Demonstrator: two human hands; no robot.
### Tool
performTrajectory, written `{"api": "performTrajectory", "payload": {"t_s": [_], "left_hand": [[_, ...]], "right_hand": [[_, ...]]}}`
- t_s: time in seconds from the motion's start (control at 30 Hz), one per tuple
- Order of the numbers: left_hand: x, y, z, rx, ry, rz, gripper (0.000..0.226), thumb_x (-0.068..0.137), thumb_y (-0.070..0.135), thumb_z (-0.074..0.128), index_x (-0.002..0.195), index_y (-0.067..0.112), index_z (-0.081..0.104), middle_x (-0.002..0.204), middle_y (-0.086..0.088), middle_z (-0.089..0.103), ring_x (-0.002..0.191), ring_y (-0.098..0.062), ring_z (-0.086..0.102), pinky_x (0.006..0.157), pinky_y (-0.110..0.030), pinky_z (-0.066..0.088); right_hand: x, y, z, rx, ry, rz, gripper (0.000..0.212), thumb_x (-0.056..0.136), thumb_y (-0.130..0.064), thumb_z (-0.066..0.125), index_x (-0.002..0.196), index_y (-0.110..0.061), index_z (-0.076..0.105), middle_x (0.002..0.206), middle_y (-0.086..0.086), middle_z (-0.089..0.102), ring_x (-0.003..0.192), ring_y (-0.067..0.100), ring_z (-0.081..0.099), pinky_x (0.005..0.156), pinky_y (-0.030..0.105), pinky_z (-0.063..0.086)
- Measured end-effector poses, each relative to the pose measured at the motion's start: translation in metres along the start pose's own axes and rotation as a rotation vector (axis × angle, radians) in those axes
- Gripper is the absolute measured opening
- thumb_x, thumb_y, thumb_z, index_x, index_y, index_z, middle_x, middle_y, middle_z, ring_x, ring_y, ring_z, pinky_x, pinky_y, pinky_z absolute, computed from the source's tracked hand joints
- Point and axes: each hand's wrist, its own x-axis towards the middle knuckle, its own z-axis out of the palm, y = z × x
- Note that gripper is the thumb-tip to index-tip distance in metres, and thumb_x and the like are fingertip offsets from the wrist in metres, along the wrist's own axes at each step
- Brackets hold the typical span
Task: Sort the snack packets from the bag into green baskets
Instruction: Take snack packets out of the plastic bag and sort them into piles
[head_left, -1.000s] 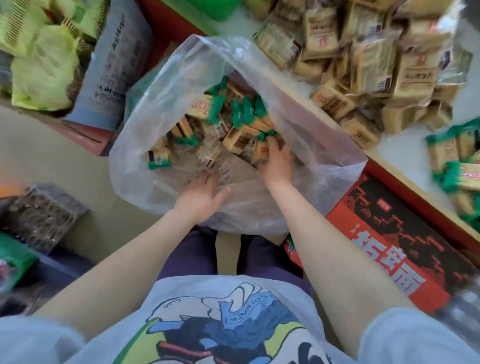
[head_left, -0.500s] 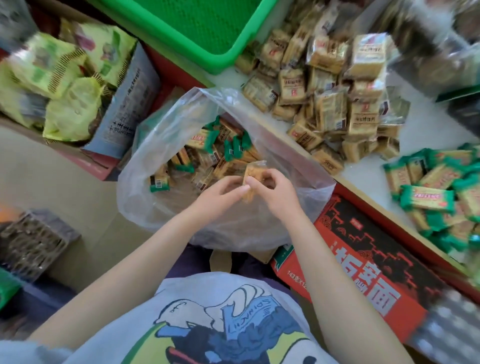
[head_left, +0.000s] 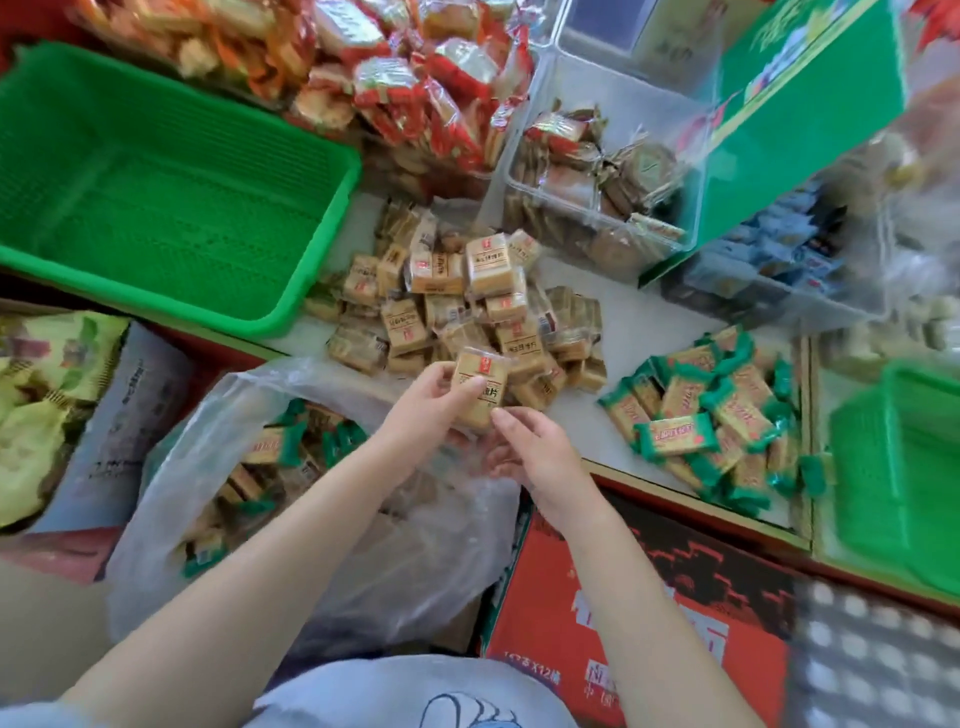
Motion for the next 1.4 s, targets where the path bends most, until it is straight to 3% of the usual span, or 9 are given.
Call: {"api": "performTrajectory", "payload": {"t_s": [0.23, 0.37, 0.53, 0.8, 0.9, 1.0, 1.13, 1.27, 1.4], "left_hand": [[0.053, 0.032, 0.030, 0.334, 0.078, 0.143, 0.040, 0.102, 0.043, 0.049, 0.135, 0.023, 0.057, 0.126, 0.003, 0.062, 0.118, -0.019, 0.058, 0.106, -0.045, 0.047], [0.072, 0.022, 0.021, 0.897, 0.146, 0.336, 0.058, 0.102, 0.042, 0.047, 0.155, 0.025, 0.031, 0.164, -0.002, 0.023, 0.152, -0.022, 0.014, 0.121, -0.045, 0.016], [0.084, 0.000, 0.016, 1.242, 0.051, 0.299, 0.070, 0.102, 0.052, 0.038, 0.160, 0.037, 0.002, 0.169, -0.001, -0.002, 0.155, -0.023, -0.008, 0.123, -0.044, 0.000], [0.085, 0.001, 0.011, 1.197, 0.008, 0.306, 0.068, 0.102, 0.048, 0.040, 0.160, 0.036, 0.006, 0.169, -0.001, 0.002, 0.155, -0.021, -0.004, 0.124, -0.043, 0.001], [0.071, 0.010, 0.004, 1.026, 0.075, 0.398, 0.053, 0.102, 0.037, 0.048, 0.152, 0.023, 0.039, 0.160, -0.006, 0.034, 0.150, -0.023, 0.023, 0.120, -0.042, 0.019], [0.034, -0.006, -0.018, 0.827, 0.271, 0.562, 0.028, 0.100, 0.023, 0.054, 0.123, 0.012, 0.065, 0.121, -0.004, 0.065, 0.115, -0.021, 0.055, 0.096, -0.037, 0.044], [-0.029, -0.094, -0.067, 0.859, 0.308, 0.190, 0.021, 0.100, 0.029, 0.052, 0.109, 0.019, 0.068, 0.100, 0.003, 0.068, 0.091, -0.018, 0.062, 0.073, -0.034, 0.049], [-0.075, -0.197, -0.118, 0.938, 0.209, -0.355, 0.030, 0.101, 0.039, 0.046, 0.110, 0.018, 0.066, 0.107, -0.007, 0.069, 0.097, -0.027, 0.063, 0.079, -0.038, 0.052], [-0.096, -0.245, -0.151, 0.883, 0.117, -0.549, 0.050, 0.105, 0.047, 0.038, 0.145, 0.018, 0.049, 0.145, -0.013, 0.053, 0.131, -0.030, 0.050, 0.105, -0.039, 0.042]], "right_hand": [[0.056, -0.038, -0.037, 0.065, 0.198, -0.031, 0.017, 0.099, -0.020, 0.060, 0.105, -0.005, 0.062, 0.084, 0.013, 0.072, 0.065, 0.022, 0.067, 0.054, 0.028, 0.054], [0.091, -0.062, -0.054, 0.115, 0.452, -0.052, 0.022, 0.094, -0.022, 0.065, 0.110, -0.008, 0.060, 0.098, 0.011, 0.073, 0.066, 0.016, 0.069, 0.053, 0.025, 0.054], [0.119, -0.070, -0.065, -0.077, 0.567, -0.072, 0.020, 0.097, -0.023, 0.060, 0.115, -0.023, 0.052, 0.107, 0.004, 0.068, 0.061, 0.015, 0.063, 0.051, 0.024, 0.054], [0.113, -0.057, -0.071, -0.296, 0.485, -0.069, 0.040, 0.102, -0.029, 0.053, 0.142, -0.028, 0.052, 0.114, 0.001, 0.065, 0.062, 0.013, 0.062, 0.052, 0.023, 0.053], [0.085, -0.052, -0.060, -0.285, 0.490, -0.112, 0.037, 0.101, -0.029, 0.055, 0.139, -0.027, 0.054, 0.101, 0.006, 0.070, 0.062, 0.012, 0.063, 0.065, 0.032, 0.061], [0.044, -0.032, -0.035, -0.295, 0.417, -0.194, 0.025, 0.101, -0.029, 0.056, 0.126, -0.029, 0.060, 0.090, 0.001, 0.069, 0.064, 0.011, 0.064, 0.066, 0.030, 0.059], [0.011, 0.032, 0.023, -0.379, 0.080, -0.046, 0.010, 0.100, -0.022, 0.059, 0.098, -0.026, 0.067, 0.083, 0.002, 0.069, 0.062, 0.013, 0.064, 0.066, 0.036, 0.056], [0.016, 0.102, 0.077, -0.464, -0.120, 0.122, 0.013, 0.098, -0.018, 0.061, 0.089, -0.023, 0.068, 0.081, 0.001, 0.070, 0.077, 0.024, 0.068, 0.075, 0.043, 0.058], [0.041, 0.147, 0.125, -0.442, -0.138, 0.266, 0.003, 0.098, -0.016, 0.062, 0.098, -0.016, 0.065, 0.092, 0.007, 0.069, 0.091, 0.028, 0.068, 0.090, 0.047, 0.055]]}}
